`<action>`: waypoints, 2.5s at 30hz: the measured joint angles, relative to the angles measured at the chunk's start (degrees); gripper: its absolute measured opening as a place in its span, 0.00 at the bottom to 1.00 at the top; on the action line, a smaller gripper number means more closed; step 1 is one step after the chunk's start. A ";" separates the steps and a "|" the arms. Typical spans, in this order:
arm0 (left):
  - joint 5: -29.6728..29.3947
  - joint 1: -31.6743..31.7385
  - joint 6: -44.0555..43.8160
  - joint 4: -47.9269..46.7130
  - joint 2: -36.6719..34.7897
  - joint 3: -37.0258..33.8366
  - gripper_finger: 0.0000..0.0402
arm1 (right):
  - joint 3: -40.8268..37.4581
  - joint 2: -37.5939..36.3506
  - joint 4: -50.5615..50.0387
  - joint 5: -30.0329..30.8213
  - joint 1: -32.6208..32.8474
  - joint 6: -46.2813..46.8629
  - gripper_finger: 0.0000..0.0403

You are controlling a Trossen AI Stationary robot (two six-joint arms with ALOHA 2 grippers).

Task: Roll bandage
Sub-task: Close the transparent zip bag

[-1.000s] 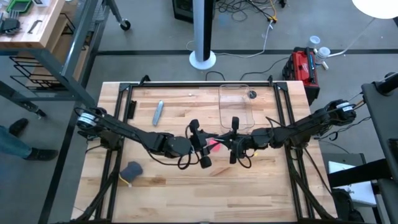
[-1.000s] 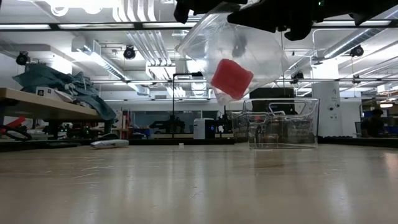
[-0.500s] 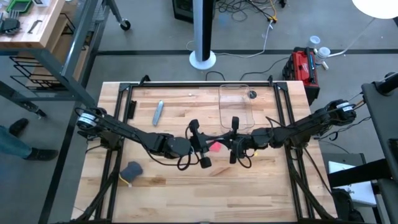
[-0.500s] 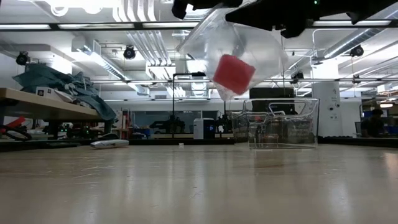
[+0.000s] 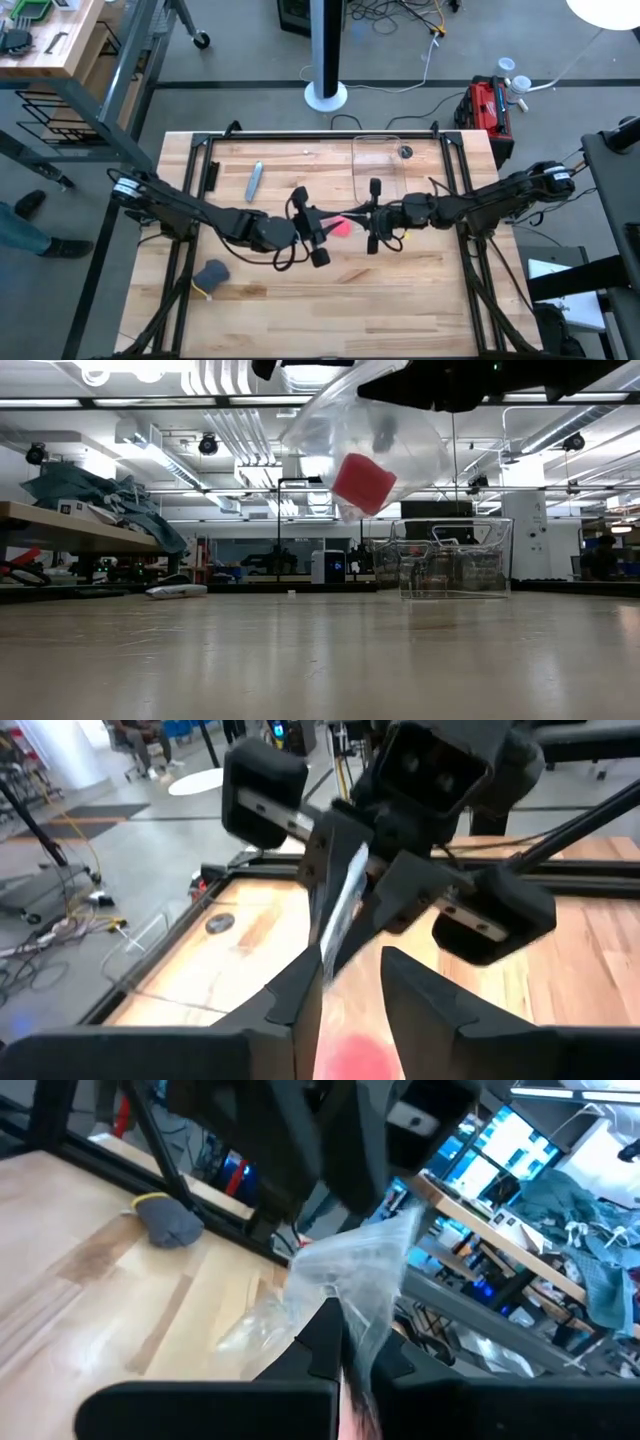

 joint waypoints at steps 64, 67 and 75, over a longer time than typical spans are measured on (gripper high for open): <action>0.55 -0.11 -8.87 -1.03 2.54 -3.43 0.21 | -0.05 0.00 -0.27 0.08 -0.05 -1.19 0.00; 0.55 -0.11 -8.85 -1.15 2.58 -3.43 0.19 | -0.05 -0.01 -0.31 0.08 -0.05 -1.31 0.00; 0.55 -0.11 -8.93 -1.12 2.58 -3.43 0.21 | -0.05 0.00 -0.32 0.08 -0.05 -1.33 0.00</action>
